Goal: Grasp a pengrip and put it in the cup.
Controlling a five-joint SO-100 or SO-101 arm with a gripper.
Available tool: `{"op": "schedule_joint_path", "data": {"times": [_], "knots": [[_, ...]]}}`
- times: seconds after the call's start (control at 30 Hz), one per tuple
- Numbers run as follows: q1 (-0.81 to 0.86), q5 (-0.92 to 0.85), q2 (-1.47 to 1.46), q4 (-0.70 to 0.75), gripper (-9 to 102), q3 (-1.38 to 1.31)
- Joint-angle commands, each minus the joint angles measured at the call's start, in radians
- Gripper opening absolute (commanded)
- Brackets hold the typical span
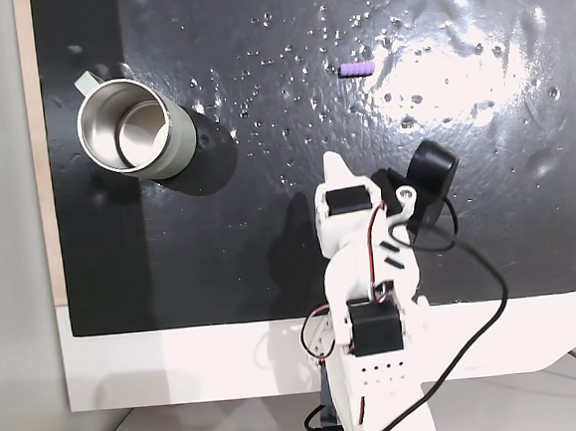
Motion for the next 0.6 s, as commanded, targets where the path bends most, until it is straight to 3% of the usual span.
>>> {"op": "schedule_joint_path", "data": {"times": [0.0,0.37,0.57], "knots": [[0.012,0.037,-0.207,0.097,0,-0.336],[0.051,0.086,-0.676,0.416,27,-0.9],[0.081,0.161,-0.881,0.495,27,-1.074]]}}
